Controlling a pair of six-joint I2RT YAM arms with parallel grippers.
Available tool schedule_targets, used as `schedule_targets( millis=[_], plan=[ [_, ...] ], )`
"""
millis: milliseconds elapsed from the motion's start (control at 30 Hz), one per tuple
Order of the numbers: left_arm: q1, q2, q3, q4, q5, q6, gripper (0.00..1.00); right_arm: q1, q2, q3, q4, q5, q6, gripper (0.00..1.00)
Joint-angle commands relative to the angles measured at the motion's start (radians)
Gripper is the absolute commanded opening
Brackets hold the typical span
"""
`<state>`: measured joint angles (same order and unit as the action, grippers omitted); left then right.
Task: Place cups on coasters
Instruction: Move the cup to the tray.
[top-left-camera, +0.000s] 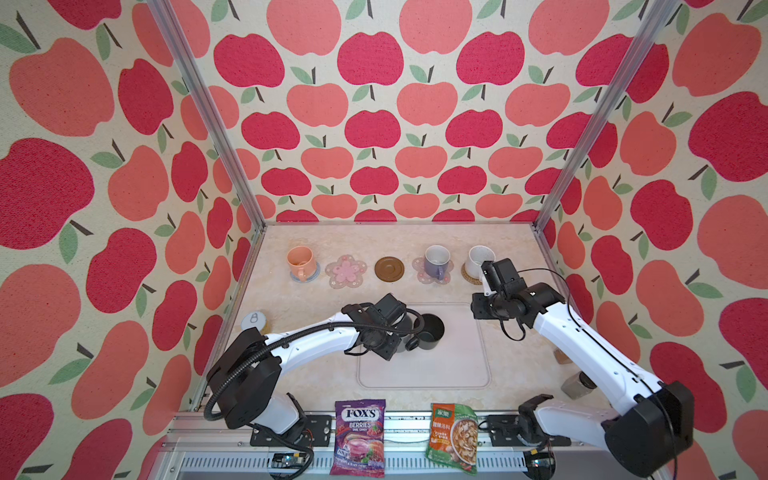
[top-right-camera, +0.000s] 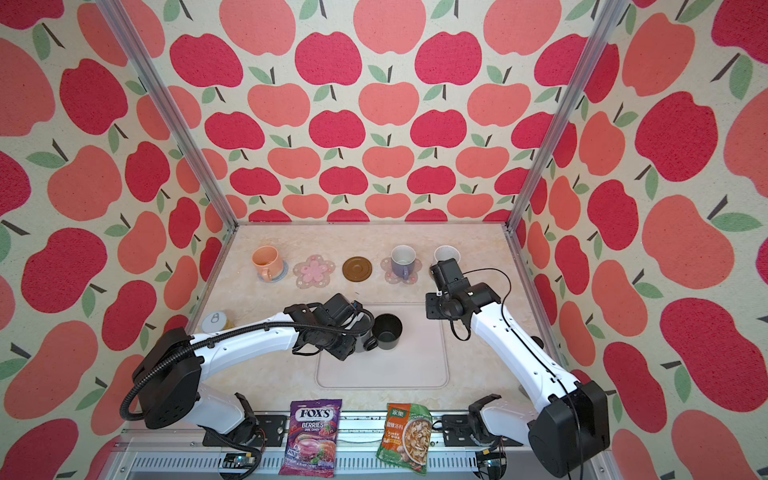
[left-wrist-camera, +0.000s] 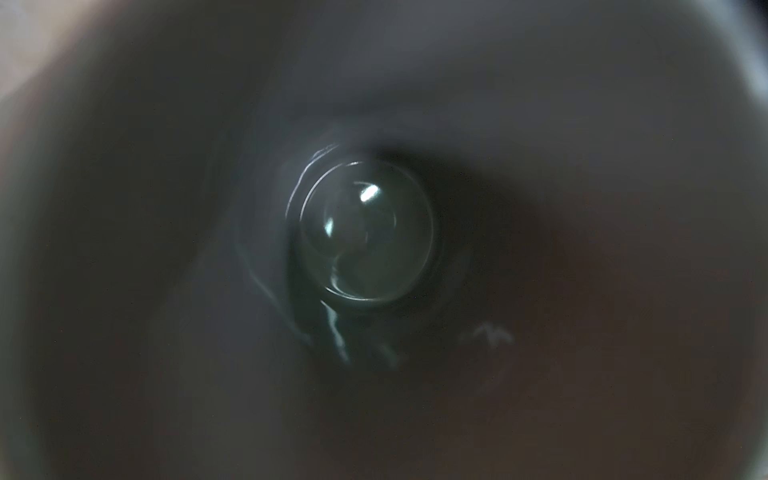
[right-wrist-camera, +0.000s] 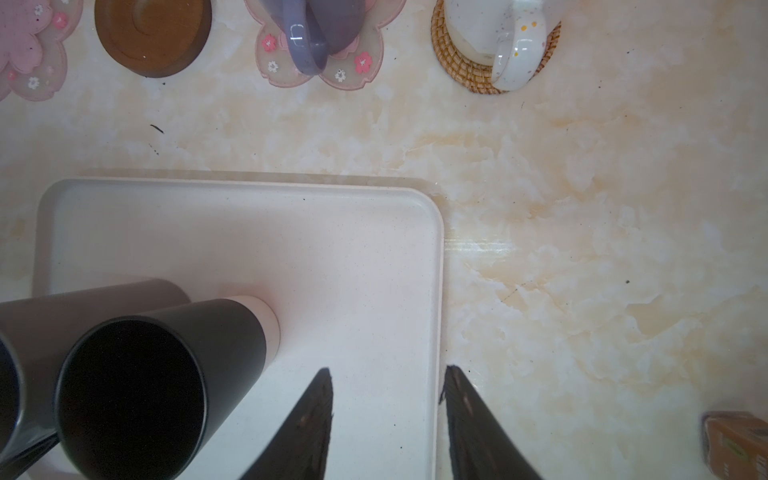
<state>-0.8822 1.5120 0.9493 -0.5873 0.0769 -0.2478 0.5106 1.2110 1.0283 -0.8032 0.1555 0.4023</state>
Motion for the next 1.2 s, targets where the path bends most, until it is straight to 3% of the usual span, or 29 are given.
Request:
schedule_targets(
  millis=[0, 367, 800, 1100, 1167],
  plan=[
    [-0.001, 0.014, 0.033, -0.001, -0.053, -0.052, 0.49, 0.004, -0.010, -0.002, -0.020, -0.001, 0.012, 0.47],
    [-0.001, -0.010, 0.023, 0.042, -0.058, -0.082, 0.35, 0.005, -0.016, -0.009, -0.021, 0.004, 0.009, 0.47],
    [-0.009, -0.043, 0.008, 0.053, -0.098, -0.103, 0.09, 0.005, -0.040, -0.019, -0.023, -0.007, 0.016, 0.47],
    [-0.012, -0.069, -0.026, 0.063, -0.125, -0.120, 0.03, 0.004, -0.047, -0.036, -0.022, -0.007, 0.018, 0.48],
    [-0.011, -0.061, -0.022, 0.055, -0.126, -0.117, 0.07, 0.004, -0.037, -0.030, -0.019, -0.012, 0.017, 0.47]
  ],
)
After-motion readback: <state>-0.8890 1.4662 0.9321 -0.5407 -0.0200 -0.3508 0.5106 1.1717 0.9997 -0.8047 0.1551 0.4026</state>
